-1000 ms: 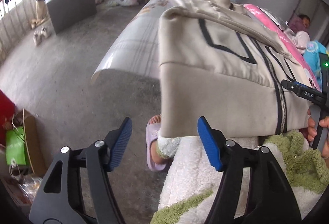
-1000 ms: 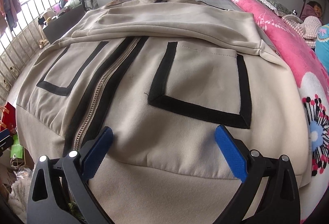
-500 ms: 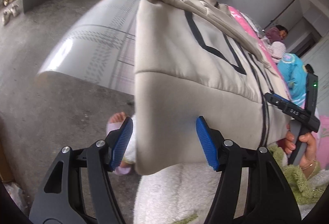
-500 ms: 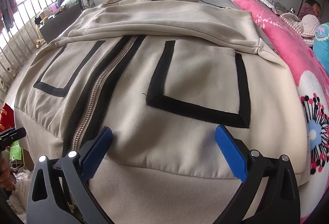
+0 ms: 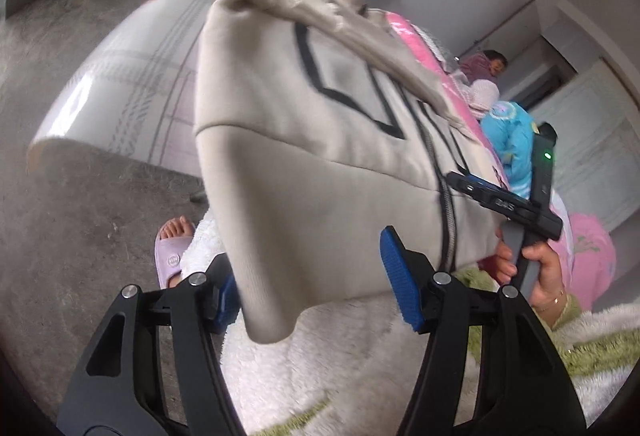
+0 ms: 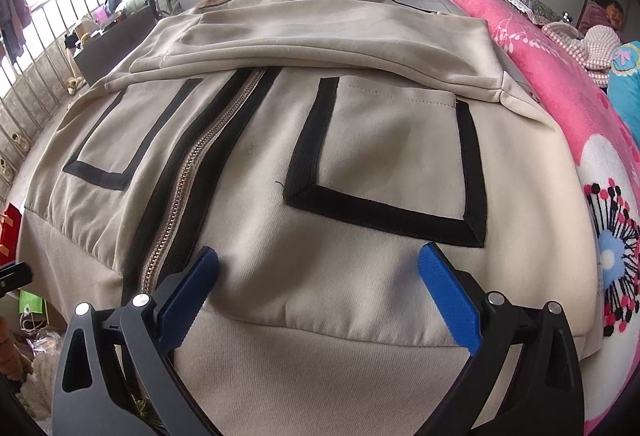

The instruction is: Fold large clothes

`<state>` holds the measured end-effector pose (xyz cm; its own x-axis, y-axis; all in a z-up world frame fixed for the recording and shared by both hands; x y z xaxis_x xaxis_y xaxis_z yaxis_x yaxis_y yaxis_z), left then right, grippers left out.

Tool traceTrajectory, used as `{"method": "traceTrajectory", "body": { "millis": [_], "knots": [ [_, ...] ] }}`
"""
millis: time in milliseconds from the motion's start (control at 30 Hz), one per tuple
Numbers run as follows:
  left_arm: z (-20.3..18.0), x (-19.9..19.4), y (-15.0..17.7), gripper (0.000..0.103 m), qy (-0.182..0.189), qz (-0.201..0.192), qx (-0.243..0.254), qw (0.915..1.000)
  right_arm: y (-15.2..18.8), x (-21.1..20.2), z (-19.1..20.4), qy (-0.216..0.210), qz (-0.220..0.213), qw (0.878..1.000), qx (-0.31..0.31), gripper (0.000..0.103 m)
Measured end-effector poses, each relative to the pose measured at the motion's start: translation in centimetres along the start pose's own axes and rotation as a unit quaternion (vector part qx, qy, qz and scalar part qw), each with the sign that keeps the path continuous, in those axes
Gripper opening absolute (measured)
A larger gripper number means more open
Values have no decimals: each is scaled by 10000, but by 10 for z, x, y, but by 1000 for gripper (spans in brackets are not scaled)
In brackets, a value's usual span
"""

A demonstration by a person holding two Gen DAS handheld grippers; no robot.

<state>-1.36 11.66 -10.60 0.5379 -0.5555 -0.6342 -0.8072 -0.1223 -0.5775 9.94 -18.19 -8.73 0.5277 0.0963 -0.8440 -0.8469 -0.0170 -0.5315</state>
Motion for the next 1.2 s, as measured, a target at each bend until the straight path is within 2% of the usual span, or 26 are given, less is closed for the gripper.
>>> {"method": "traceTrajectory", "body": {
  "millis": [67, 200, 333, 433, 600, 767, 1033, 1167, 1200],
  "knots": [
    [-11, -8, -3, 59, 15, -83, 118, 9999, 0, 0, 0, -10, -8, 10000, -10, 97],
    [-18, -11, -11, 59, -38, -135, 10, 9999, 1, -1, 0, -34, -21, 10000, -20, 97],
    [-17, -6, -12, 59, -302, -19, -103, 9995, 3, -2, 0, -79, -81, 9999, -57, 97],
    [-17, -6, -12, 55, -428, -5, -104, 9990, 3, -3, -1, -121, -93, 9999, -73, 97],
    [-21, -16, -15, 53, -395, -158, -119, 9990, 3, -3, -2, -210, -149, 9996, -97, 97],
    [-26, -25, -24, 53, -578, -278, -68, 9979, 6, -6, -4, -332, -255, 9991, -93, 97],
    [-22, -13, -36, 53, -668, -289, -191, 9972, 4, -6, -4, -410, -234, 9987, -193, 97],
    [-19, -9, -38, 46, -750, -208, -190, 9968, 4, -6, -4, -393, -258, 9987, -171, 97],
    [-18, -9, -39, 40, -821, -181, -194, 9963, 4, -6, -3, -381, -241, 9988, -169, 97]
  ]
}}
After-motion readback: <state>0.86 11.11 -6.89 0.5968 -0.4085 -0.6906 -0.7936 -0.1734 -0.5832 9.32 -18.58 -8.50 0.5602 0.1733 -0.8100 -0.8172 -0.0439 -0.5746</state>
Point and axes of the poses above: each gripper's, at about its wrist camera, not at the fingertips, and x roughly the way its jaws point, z to its left, y to its underside, the point moved 5 cm from there along x, roughly the way its jaws point, and after that the axes turned 8 degrees about x, right-handed, at the moved point
